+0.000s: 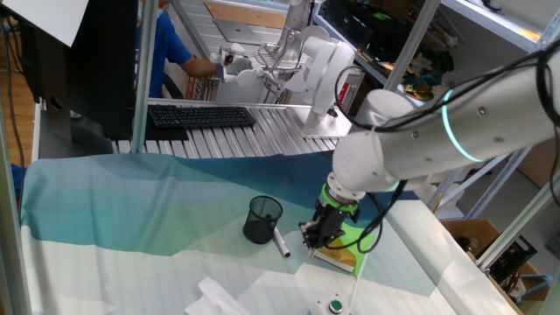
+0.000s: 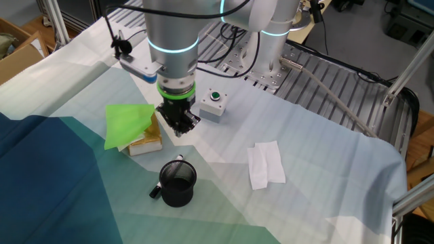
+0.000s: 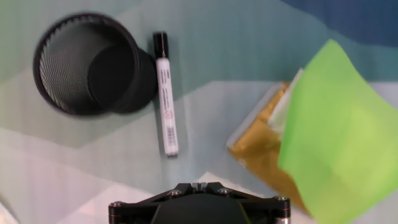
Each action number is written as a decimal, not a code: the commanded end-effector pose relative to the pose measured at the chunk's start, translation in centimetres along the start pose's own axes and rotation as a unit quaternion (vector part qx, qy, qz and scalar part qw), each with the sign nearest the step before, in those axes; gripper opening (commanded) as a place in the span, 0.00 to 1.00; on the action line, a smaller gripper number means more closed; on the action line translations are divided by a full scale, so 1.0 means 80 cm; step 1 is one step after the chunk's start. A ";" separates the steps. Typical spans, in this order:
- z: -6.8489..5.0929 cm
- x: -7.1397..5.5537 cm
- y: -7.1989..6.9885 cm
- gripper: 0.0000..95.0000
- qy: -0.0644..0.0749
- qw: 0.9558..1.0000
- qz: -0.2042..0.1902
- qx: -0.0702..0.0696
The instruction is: Put the pen into the pen holder
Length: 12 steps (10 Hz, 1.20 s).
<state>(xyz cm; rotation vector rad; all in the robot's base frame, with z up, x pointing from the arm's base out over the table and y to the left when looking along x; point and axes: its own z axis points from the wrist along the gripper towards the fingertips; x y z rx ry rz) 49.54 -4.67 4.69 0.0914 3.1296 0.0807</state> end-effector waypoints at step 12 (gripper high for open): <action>0.000 -0.004 0.009 0.00 0.018 0.999 0.002 0.030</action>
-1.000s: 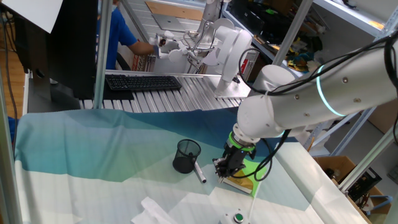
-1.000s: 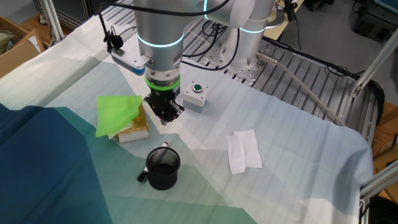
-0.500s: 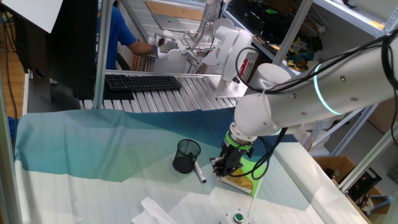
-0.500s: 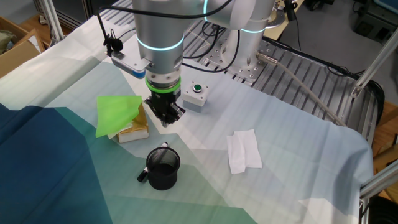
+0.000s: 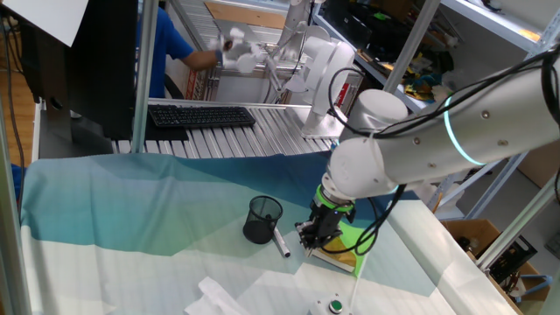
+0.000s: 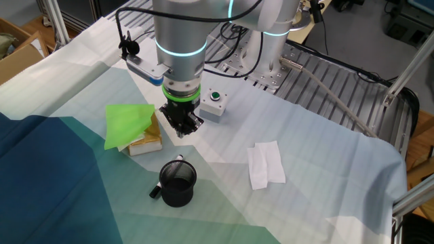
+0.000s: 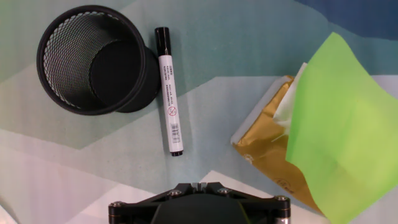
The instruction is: Put the pen into the pen holder
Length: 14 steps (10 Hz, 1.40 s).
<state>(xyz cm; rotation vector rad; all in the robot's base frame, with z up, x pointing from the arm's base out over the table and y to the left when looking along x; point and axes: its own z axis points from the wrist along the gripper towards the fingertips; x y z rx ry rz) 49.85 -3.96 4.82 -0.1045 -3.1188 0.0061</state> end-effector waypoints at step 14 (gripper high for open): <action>0.001 0.000 -0.001 0.00 0.024 1.000 -0.014 0.005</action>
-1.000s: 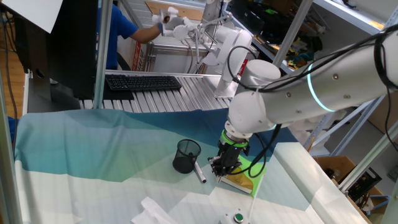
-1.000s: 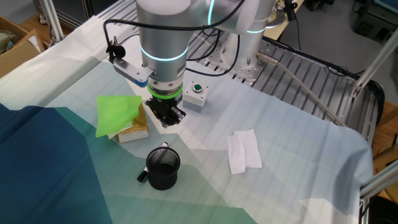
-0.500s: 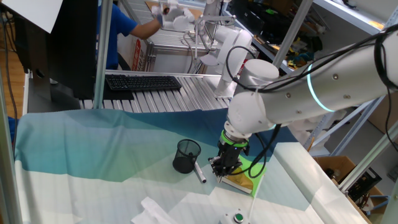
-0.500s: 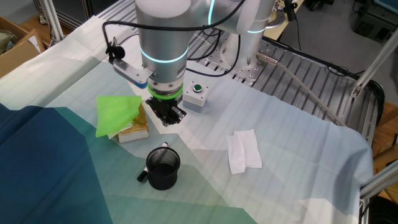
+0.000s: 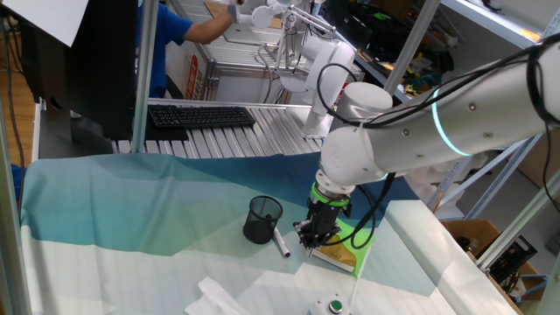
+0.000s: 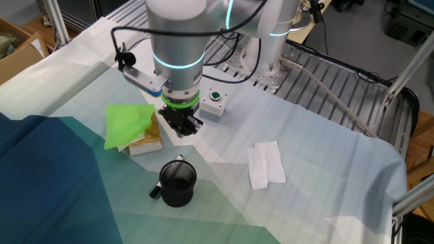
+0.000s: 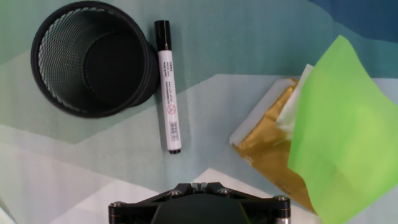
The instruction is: Put the pen into the pen holder
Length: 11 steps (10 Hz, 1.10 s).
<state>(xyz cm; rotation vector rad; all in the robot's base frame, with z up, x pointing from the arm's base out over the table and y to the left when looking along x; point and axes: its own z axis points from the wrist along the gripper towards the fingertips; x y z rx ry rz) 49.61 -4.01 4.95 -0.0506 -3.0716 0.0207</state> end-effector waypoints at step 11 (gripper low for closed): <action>0.014 -0.027 -0.020 0.00 0.002 1.000 -0.022 0.002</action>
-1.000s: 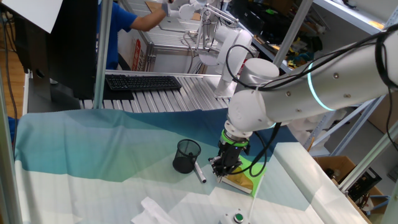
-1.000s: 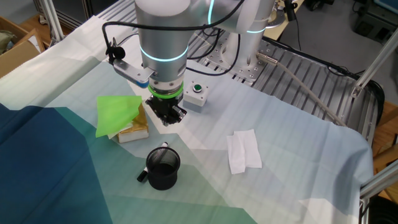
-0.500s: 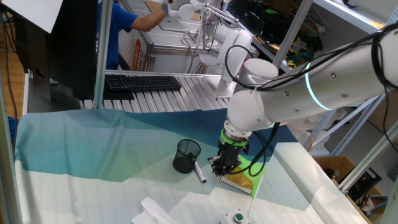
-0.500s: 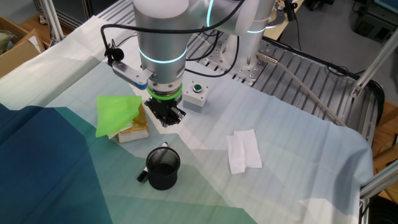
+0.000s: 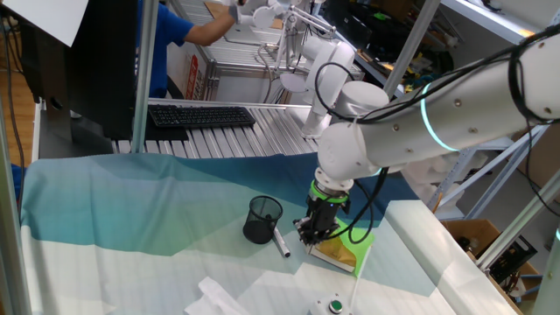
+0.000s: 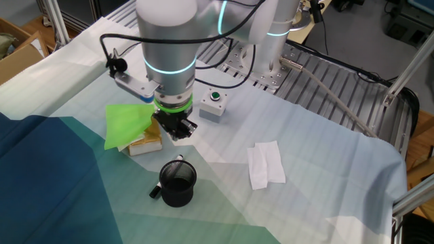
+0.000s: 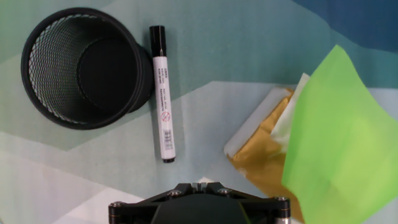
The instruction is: Put the pen into the pen holder
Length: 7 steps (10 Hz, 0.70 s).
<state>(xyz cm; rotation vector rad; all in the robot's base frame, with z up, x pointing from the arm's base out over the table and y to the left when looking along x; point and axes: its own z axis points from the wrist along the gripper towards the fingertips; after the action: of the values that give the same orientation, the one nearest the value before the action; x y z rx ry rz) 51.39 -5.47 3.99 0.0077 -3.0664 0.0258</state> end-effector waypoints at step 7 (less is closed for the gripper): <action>0.024 -0.014 0.000 0.00 -0.004 1.000 -0.012 -0.001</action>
<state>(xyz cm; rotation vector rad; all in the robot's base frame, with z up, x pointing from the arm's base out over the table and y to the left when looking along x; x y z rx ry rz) 52.28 -5.35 1.98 0.0440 -3.0688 0.0171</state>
